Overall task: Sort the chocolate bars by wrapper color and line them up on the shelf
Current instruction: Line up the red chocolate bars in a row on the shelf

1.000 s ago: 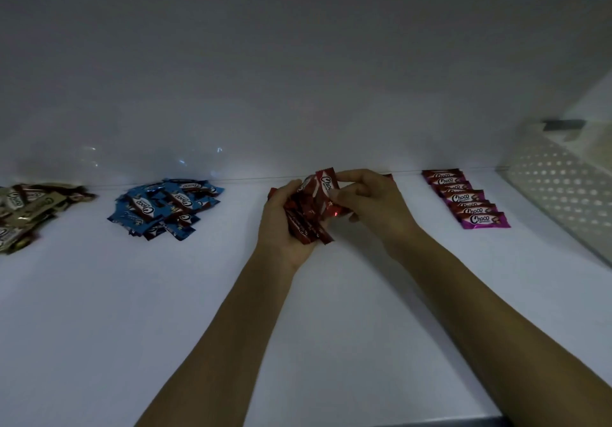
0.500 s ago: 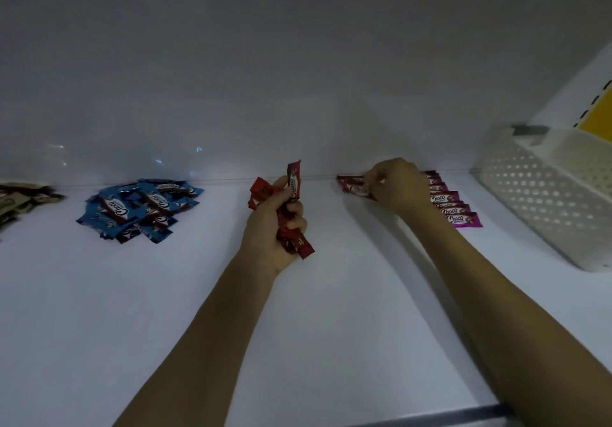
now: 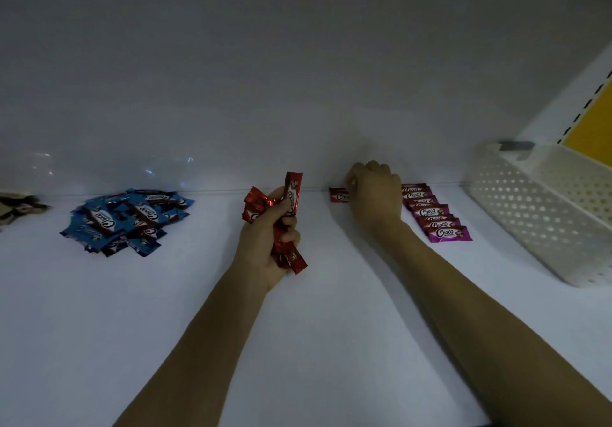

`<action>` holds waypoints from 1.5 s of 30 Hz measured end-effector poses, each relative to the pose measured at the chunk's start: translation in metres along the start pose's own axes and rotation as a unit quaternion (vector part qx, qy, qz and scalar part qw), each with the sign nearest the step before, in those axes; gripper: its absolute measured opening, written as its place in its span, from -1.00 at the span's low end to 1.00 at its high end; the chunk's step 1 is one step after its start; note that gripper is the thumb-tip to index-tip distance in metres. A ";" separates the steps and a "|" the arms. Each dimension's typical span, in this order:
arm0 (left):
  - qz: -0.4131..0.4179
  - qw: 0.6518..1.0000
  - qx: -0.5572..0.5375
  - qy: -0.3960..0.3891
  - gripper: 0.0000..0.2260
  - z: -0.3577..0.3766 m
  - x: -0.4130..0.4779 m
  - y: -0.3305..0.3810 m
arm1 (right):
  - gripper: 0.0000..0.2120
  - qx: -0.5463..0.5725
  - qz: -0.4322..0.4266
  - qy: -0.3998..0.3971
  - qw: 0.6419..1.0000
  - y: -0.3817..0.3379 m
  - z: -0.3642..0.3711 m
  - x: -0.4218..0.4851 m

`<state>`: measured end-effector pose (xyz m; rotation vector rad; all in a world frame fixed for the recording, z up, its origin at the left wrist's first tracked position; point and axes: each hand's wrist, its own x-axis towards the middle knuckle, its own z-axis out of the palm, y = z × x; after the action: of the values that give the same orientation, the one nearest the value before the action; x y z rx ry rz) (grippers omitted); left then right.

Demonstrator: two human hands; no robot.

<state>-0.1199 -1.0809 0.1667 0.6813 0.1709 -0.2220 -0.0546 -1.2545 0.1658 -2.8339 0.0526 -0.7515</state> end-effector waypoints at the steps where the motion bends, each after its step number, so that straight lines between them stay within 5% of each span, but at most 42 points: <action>1: 0.002 1.000 0.005 -0.001 -0.84 0.000 0.000 0.000 | -0.87 0.111 0.017 -0.010 0.994 -0.004 -0.005 -0.005; 3: 0.012 1.000 0.022 -0.005 -0.84 0.000 0.001 0.000 | -0.81 0.387 0.084 -0.107 0.912 -0.020 -0.024 -0.020; 5: 0.033 0.997 0.066 -0.013 -0.83 0.001 0.000 -0.001 | -0.72 0.512 0.106 -0.200 0.829 -0.032 -0.038 -0.034; 12: 0.064 0.982 0.176 -0.007 -0.79 0.006 -0.007 -0.004 | -0.84 0.578 0.101 -0.245 0.772 -0.024 -0.046 -0.037; 16: 0.064 0.982 0.175 0.005 -0.82 0.006 -0.006 -0.006 | -0.89 0.511 0.070 -0.230 0.825 -0.007 -0.049 -0.028; 19: 0.031 0.995 0.092 0.024 -0.90 0.005 -0.003 -0.002 | -0.91 0.309 0.090 -0.148 0.935 0.021 -0.039 -0.018; 21: 0.014 0.998 0.060 0.024 -0.97 0.004 -0.001 0.000 | -0.90 0.167 0.099 -0.143 0.971 0.038 -0.035 -0.017; 25: 0.005 0.998 0.057 0.017 -0.94 0.004 -0.001 -0.001 | -0.88 0.116 0.094 -0.117 0.982 0.043 -0.026 -0.020; 31: -0.002 0.999 0.048 0.014 -0.93 0.003 -0.002 -0.001 | -0.89 0.195 0.113 -0.053 0.973 0.035 -0.009 -0.014; 38: -0.004 0.999 0.045 0.013 -0.92 0.003 -0.005 -0.001 | -0.76 0.055 0.039 -0.012 0.998 0.034 0.000 -0.014; 45: -0.001 1.000 0.006 0.004 -0.93 0.002 -0.004 0.001 | -0.70 -0.005 -0.003 -0.063 0.998 0.025 0.002 -0.015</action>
<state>-0.1235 -1.0805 0.1695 0.6940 0.1785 -0.2221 -0.0664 -1.2769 0.1517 -2.8839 0.0287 -0.5747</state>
